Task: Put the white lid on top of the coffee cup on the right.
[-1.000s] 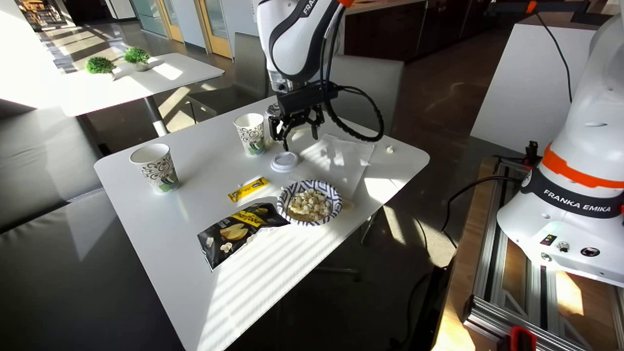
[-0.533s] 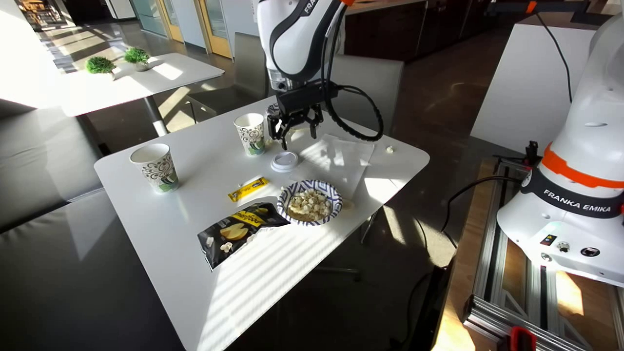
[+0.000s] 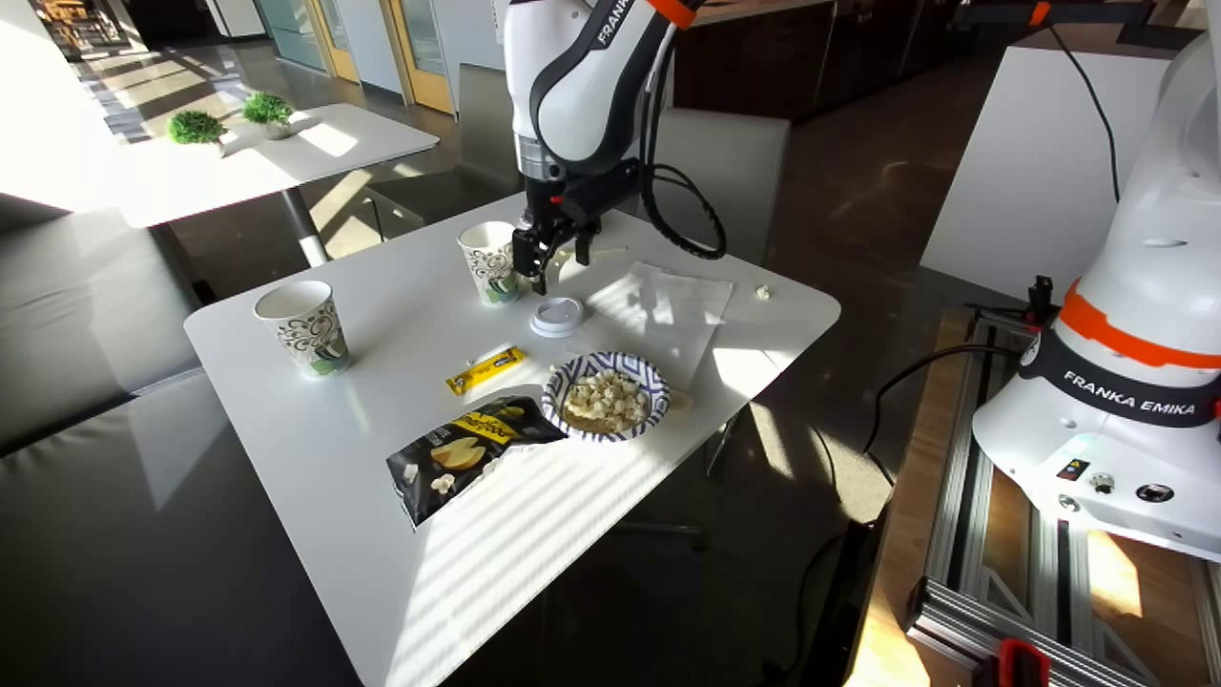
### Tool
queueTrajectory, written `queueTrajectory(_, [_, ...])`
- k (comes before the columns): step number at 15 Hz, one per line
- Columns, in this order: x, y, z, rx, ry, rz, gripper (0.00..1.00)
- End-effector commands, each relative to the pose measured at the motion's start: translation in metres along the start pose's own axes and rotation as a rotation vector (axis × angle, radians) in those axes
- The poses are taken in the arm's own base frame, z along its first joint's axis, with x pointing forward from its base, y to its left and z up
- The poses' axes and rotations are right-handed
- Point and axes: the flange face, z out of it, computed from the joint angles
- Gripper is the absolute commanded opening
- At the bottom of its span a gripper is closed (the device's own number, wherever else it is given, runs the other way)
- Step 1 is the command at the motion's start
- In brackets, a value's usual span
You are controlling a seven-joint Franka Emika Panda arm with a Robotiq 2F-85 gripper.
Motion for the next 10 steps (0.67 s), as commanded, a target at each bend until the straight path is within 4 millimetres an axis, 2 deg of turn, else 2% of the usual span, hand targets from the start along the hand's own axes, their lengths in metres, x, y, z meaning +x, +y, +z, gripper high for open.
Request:
queueTrajectory(1, [0.003, 0.003, 0.004, 0.068, 0.021, -0.186, 1.0])
queueTrajectory(5, [0.007, 0.009, 0.008, 0.131, -0.015, -0.405, 1.0])
queueTrajectory(10, [0.013, 0.015, 0.027, 0.151, -0.109, -0.633, 1.0])
